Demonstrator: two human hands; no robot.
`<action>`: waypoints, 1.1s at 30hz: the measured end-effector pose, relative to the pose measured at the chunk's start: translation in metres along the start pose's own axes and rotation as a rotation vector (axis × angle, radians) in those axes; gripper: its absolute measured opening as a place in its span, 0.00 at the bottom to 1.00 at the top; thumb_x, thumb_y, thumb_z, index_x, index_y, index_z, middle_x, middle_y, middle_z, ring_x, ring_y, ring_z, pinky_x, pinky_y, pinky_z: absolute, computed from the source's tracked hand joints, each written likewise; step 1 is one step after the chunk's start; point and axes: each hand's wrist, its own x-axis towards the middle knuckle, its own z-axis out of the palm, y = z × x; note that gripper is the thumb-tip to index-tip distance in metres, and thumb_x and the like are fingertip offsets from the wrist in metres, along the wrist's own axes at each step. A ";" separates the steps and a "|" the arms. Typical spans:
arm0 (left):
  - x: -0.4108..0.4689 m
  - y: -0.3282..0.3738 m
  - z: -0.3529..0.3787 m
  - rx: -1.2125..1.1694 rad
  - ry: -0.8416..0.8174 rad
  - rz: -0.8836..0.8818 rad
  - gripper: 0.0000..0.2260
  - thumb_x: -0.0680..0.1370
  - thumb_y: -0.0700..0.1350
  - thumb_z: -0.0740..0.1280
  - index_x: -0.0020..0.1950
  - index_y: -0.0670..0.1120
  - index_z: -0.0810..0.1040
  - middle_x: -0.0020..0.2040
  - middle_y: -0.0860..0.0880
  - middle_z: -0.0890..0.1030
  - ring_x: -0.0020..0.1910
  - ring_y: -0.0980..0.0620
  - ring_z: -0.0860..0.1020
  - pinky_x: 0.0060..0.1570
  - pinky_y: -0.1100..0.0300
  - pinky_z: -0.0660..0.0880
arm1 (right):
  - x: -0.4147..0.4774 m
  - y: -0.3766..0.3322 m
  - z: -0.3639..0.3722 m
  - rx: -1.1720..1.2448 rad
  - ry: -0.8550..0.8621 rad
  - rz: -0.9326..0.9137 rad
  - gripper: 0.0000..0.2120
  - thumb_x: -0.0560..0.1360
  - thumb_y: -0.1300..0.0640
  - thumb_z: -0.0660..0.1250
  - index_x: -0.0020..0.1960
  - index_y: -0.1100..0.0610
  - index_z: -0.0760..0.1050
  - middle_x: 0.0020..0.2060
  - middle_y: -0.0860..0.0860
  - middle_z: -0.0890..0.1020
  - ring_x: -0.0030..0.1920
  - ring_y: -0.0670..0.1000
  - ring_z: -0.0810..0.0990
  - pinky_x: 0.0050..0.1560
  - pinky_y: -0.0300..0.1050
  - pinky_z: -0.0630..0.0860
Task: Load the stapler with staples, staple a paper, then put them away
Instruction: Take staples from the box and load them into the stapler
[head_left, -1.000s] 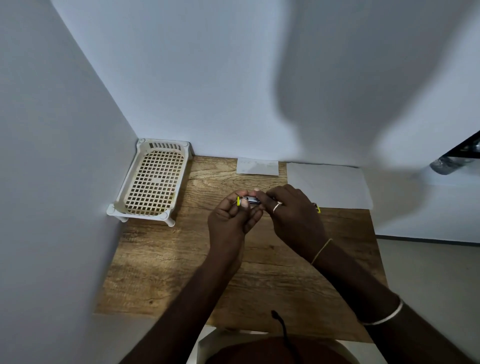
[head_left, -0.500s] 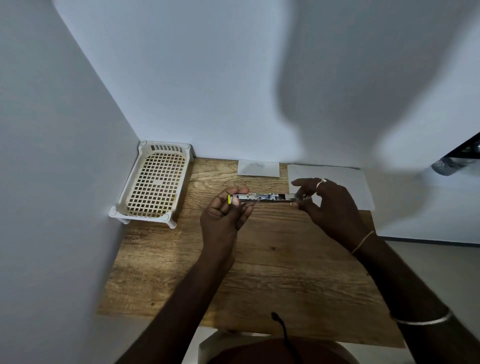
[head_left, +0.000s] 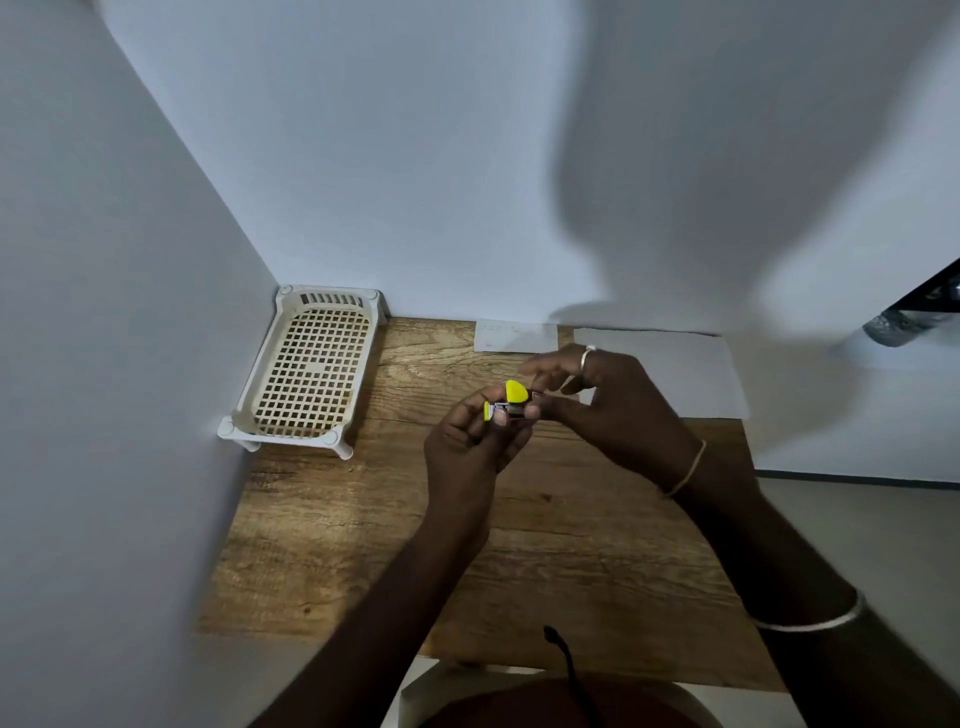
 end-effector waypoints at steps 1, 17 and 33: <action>-0.001 -0.001 0.000 -0.001 0.006 -0.002 0.07 0.81 0.39 0.68 0.57 0.44 0.83 0.52 0.43 0.88 0.53 0.47 0.86 0.51 0.57 0.83 | -0.001 0.003 0.003 -0.007 -0.020 -0.005 0.13 0.73 0.54 0.77 0.57 0.50 0.84 0.47 0.45 0.85 0.49 0.44 0.82 0.51 0.52 0.80; 0.003 -0.037 -0.027 0.009 -0.099 -0.280 0.20 0.80 0.52 0.63 0.64 0.39 0.80 0.63 0.36 0.83 0.64 0.34 0.80 0.62 0.48 0.81 | -0.023 0.075 0.020 0.034 -0.217 0.265 0.17 0.69 0.57 0.80 0.52 0.40 0.81 0.43 0.42 0.87 0.45 0.40 0.84 0.45 0.38 0.78; 0.028 -0.081 -0.062 1.432 -0.587 0.134 0.26 0.77 0.47 0.75 0.74 0.43 0.74 0.71 0.45 0.77 0.69 0.49 0.76 0.69 0.57 0.71 | -0.056 0.134 0.080 -0.510 -0.241 0.164 0.14 0.72 0.52 0.72 0.58 0.48 0.82 0.49 0.49 0.79 0.52 0.52 0.78 0.46 0.47 0.75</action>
